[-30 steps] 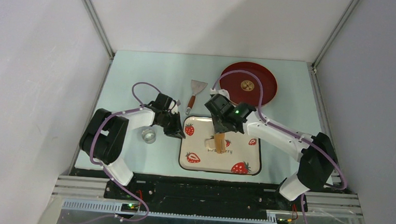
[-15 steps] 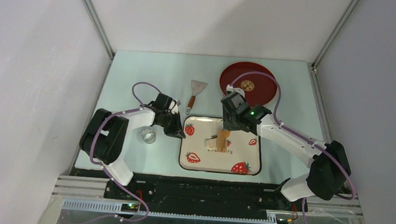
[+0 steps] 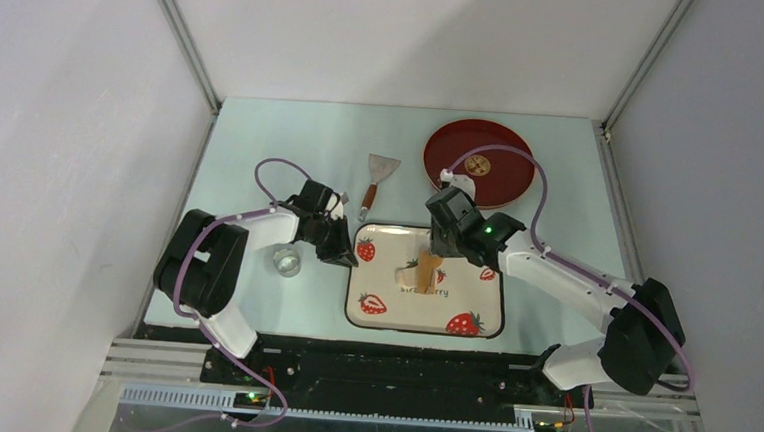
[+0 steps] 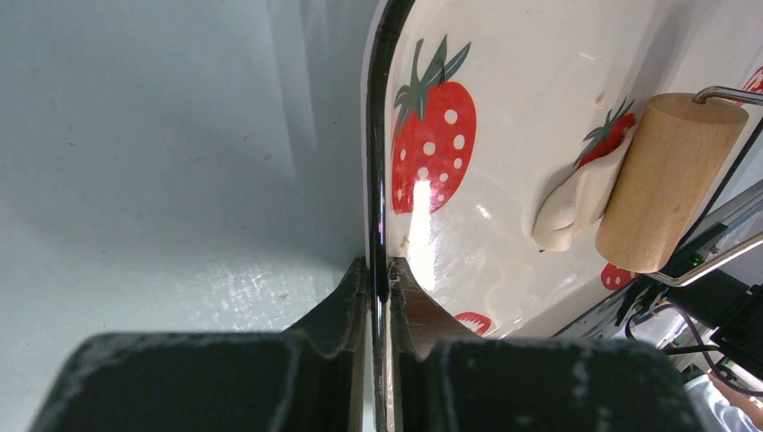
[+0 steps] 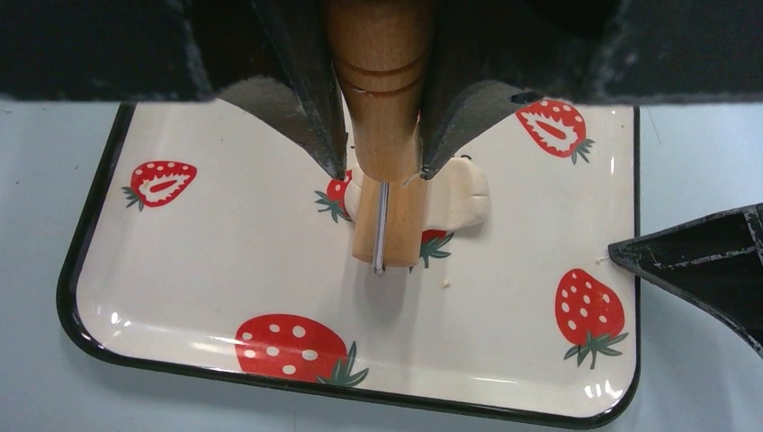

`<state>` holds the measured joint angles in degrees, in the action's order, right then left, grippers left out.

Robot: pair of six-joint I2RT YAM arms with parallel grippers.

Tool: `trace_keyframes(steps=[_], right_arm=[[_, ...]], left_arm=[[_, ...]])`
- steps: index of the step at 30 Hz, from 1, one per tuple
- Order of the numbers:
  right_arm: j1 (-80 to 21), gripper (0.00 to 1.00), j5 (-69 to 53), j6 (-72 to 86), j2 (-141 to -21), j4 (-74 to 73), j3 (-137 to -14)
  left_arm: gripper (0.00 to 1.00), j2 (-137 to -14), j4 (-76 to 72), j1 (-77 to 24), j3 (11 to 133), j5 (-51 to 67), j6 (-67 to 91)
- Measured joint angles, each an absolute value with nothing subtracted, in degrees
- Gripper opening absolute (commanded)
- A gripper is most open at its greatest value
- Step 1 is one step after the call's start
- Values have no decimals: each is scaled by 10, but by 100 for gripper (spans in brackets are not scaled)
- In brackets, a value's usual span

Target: Roll out the dumpling wrappers from the dough

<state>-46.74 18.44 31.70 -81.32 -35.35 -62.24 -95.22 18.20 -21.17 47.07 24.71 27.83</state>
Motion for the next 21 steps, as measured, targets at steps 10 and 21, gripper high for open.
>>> trace_keyframes(steps=[10,21], right_arm=[[-427,0,154,356,-782,-334,-584],[-406,0,145,392,-747,-324,-548]], left_arm=[[0,-952,182,-212,471,246,280],[0,-952,179,-208,468,248,285]])
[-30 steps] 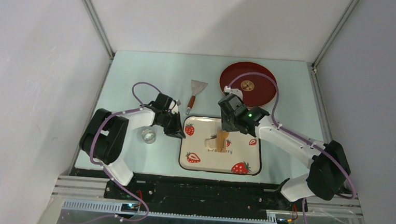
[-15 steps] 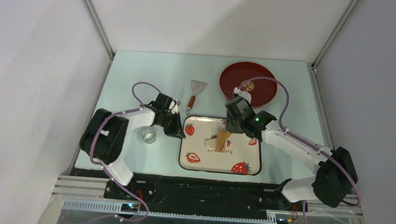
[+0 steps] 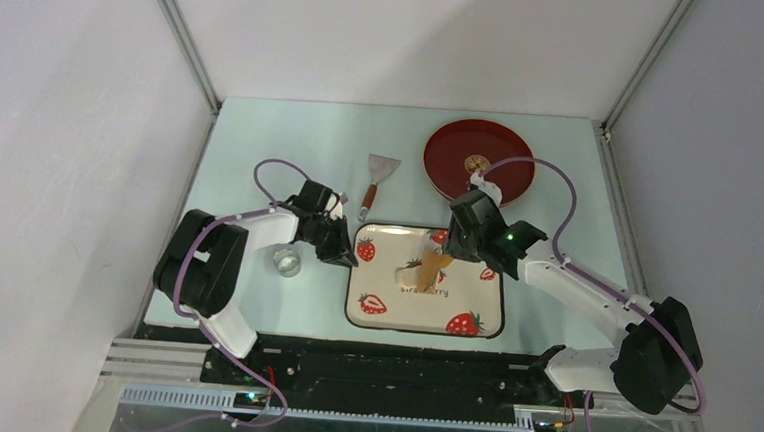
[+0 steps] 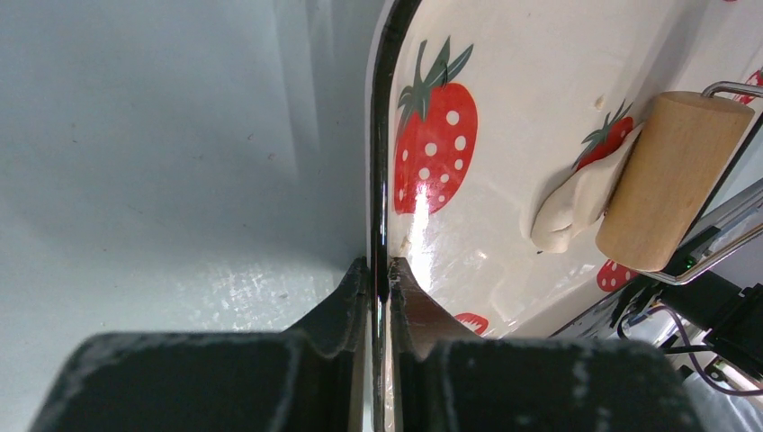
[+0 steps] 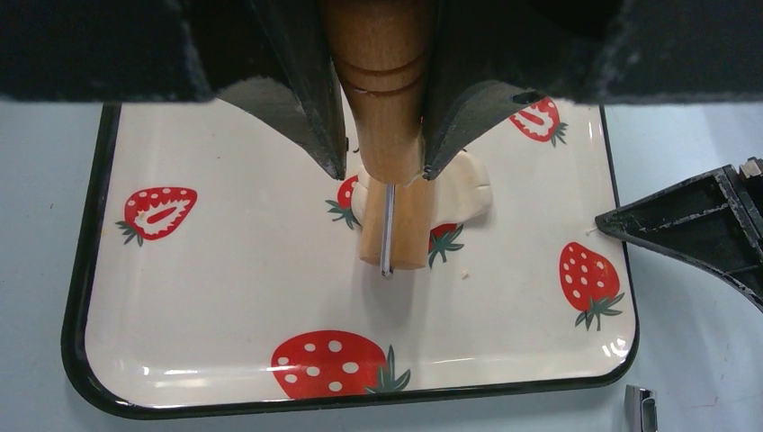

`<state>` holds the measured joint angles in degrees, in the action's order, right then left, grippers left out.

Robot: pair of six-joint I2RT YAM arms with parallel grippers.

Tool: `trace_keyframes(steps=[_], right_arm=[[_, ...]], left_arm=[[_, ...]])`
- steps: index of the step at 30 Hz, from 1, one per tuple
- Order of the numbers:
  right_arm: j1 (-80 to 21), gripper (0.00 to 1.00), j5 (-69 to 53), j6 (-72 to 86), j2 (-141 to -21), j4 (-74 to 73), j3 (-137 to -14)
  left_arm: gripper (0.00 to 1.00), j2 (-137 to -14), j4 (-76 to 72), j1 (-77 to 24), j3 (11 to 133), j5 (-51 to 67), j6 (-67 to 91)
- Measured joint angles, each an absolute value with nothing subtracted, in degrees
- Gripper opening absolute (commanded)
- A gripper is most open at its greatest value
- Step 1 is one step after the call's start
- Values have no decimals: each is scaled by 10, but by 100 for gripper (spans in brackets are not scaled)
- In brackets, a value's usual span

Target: Roll out the dumpling wrappers from the dough

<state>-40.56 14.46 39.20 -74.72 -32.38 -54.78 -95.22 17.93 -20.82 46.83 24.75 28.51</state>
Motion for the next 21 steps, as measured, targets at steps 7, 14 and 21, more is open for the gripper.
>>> trace_keyframes(steps=[7,14,21], right_arm=[[-400,0,145,401,-728,-326,-535],[-376,0,134,368,-674,-336,-501],[-352,0,53,298,-607,-350,-466]], left_arm=[[0,-951,177,-207,467,248,285],[0,-951,176,-206,466,251,285],[0,-951,176,-206,466,252,285]])
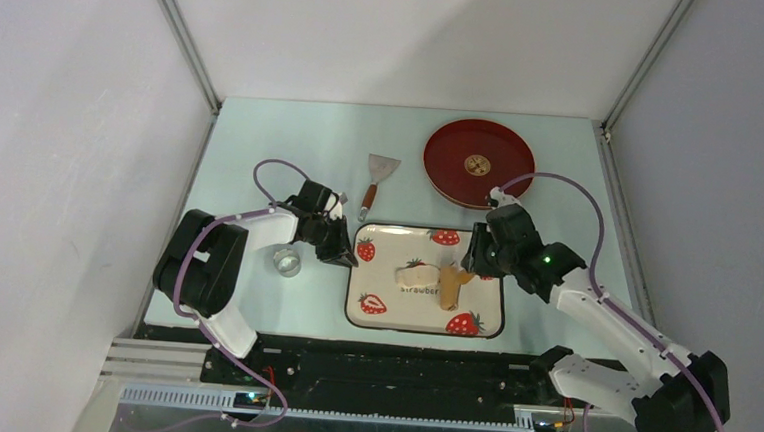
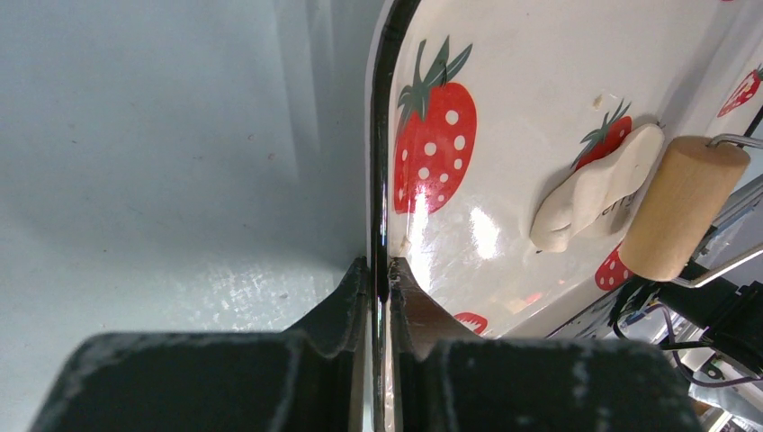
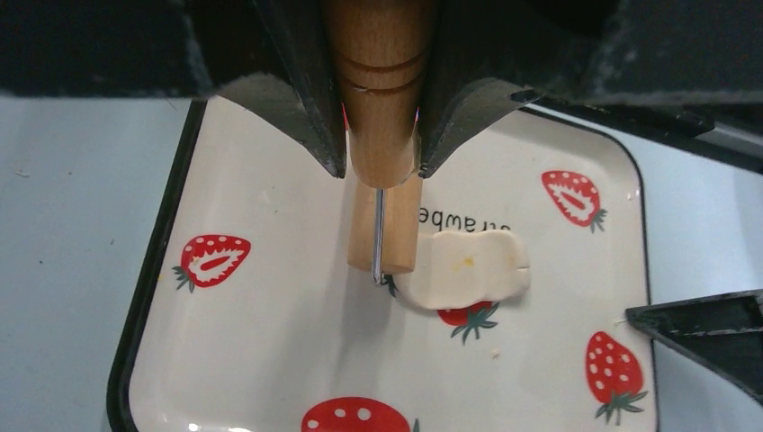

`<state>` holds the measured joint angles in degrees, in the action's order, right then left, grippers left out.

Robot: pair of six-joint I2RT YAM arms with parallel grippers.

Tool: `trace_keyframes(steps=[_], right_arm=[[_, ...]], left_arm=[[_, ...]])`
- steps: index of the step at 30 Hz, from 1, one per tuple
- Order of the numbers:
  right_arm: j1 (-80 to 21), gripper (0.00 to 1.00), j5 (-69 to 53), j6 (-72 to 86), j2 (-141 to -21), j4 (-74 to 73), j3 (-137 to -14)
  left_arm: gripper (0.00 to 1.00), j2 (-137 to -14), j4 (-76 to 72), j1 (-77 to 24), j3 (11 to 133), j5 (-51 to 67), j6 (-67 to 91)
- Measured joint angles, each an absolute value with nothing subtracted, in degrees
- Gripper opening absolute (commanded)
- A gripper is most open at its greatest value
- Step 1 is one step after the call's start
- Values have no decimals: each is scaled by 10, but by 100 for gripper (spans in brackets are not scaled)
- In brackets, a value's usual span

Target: Roll out the dumpling wrappers from the dough

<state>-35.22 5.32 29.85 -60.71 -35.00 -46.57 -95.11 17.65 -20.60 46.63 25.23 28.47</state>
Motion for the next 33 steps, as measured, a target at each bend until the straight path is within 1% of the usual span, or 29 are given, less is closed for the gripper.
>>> trace_keyframes(steps=[9,14,18,25,29,33], right_arm=[[-335,0,-12,218,-587,-347,-497],[-337,0,-48,144,-586,-315,-516],[-352,0,-75,46,-570,-278,-516],[-359,0,-177,-159,-566,-232,-520],[-357,0,-243,-265,-576,-237,-523],[-348,0,-315,-379,-612,-295,-559]], left_arm=[[0,-951,178,-206,467,252,284],[0,-951,178,-206,468,252,283],[0,-951,180,-206,469,251,280],[0,-951,182,-206,470,251,279],[0,-951,182,-206,470,251,279],[0,-951,184,-206,471,251,278]])
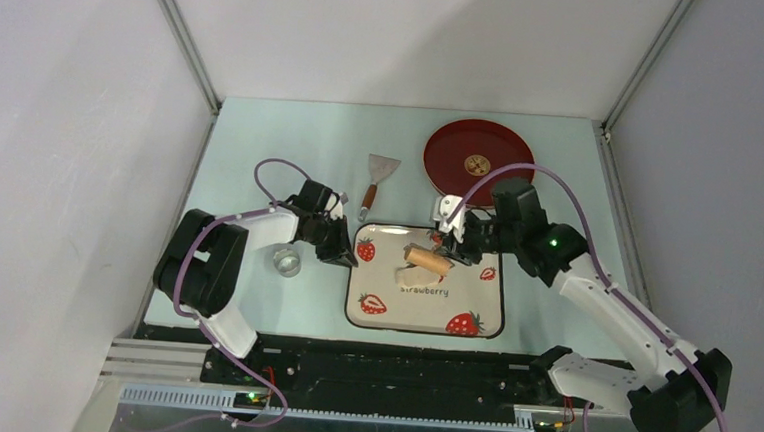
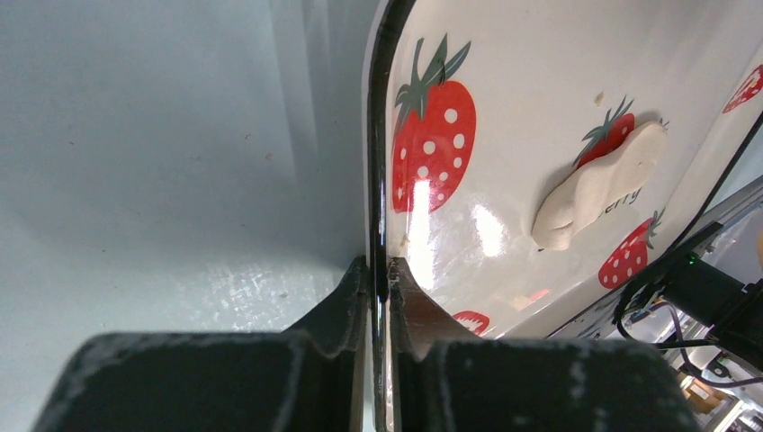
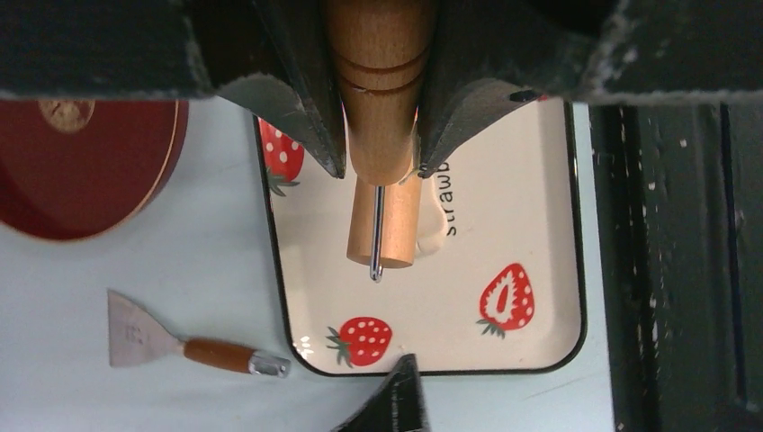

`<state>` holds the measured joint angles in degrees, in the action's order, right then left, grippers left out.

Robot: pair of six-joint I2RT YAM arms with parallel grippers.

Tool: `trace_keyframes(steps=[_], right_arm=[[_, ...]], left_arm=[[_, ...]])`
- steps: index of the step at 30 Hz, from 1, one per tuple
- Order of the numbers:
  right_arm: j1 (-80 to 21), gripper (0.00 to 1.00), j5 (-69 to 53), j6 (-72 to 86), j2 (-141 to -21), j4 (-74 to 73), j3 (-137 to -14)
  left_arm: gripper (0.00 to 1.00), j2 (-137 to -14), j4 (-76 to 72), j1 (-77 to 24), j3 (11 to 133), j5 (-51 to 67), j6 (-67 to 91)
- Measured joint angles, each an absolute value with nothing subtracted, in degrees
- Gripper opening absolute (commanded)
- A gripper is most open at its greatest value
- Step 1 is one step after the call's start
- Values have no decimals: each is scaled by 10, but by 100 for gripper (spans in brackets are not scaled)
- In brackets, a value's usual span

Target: Roll out the dumpling wrappers from the dough

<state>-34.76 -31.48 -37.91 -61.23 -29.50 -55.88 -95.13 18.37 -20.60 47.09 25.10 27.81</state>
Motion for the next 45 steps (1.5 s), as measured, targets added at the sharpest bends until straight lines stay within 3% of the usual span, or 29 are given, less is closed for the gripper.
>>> trace_keyframes(steps=[11,21,45], right_arm=[[-393,0,-353,-574,-760,-448,-695],[-423,0,-312,-651,-840,-478,-703],[-450,0,-272,-657,-865,-456,-709]], left_arm=[[0,-953,187,-206,473,251,274],[0,-953,188,-206,474,251,273],[0,-956,193,-206,478,252,270]])
